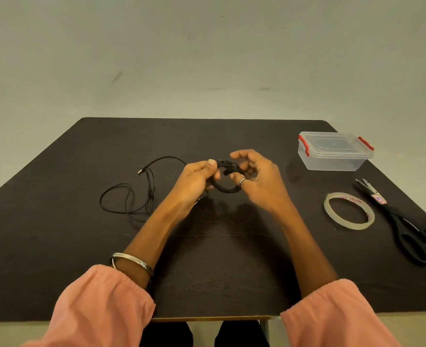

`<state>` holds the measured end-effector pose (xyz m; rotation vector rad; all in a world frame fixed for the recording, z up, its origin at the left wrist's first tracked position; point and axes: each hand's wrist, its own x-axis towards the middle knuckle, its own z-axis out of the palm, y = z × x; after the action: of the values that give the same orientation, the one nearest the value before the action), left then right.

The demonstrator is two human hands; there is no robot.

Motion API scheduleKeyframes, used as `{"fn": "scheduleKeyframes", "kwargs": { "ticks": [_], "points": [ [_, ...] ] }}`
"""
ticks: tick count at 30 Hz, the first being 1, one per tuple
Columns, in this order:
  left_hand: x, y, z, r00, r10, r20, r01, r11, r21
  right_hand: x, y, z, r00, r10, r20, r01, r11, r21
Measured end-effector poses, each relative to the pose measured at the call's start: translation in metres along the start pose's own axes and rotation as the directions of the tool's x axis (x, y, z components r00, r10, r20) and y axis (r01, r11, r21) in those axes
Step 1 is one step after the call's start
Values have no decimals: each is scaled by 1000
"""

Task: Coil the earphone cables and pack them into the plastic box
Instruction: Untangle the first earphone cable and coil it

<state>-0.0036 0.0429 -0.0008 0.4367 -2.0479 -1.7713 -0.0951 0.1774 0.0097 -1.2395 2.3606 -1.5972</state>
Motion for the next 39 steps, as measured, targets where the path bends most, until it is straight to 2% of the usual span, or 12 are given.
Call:
{"fn": "scheduleKeyframes", "kwargs": {
  "ticks": [5,8,12,17,20,23,25,28,31,35,37,39],
  "points": [
    [-5,3,3,992,78,97,-88,990,108,-1,2,-1,989,-110,104,134,953,-273],
    [-4,3,3,983,119,138,-138,981,137,0,6,-1,988,-129,89,149,947,-284],
    [-1,-2,-1,983,123,137,-144,977,156,2,10,-1,989,-101,107,119,978,-174],
    [-2,-3,-4,973,188,131,-217,941,258,1,4,-1,984,-4,180,-26,986,166],
    [-3,-2,-1,977,178,116,-201,950,238,-1,1,2,985,43,168,-92,951,295],
    [-3,-2,2,992,91,82,-103,983,155,-1,5,5,990,36,134,-68,969,237],
    [-4,-1,2,998,23,66,-31,992,124,-1,5,4,995,-26,98,9,986,167],
    [-4,2,0,995,-48,88,40,995,95,-2,3,5,995,-99,32,91,978,189],
    [-7,5,1,991,-58,120,58,998,9,-3,-1,4,999,26,42,-38,941,337],
    [-3,1,-3,999,7,45,-6,1000,-22,-3,-2,2,961,225,163,-278,763,584],
    [-2,0,-6,1000,16,10,-15,999,-49,-1,-1,1,951,244,187,-308,739,599],
    [-2,0,-7,1000,31,-1,-31,999,-43,-1,0,0,957,225,184,-291,759,583]
  ]
}}
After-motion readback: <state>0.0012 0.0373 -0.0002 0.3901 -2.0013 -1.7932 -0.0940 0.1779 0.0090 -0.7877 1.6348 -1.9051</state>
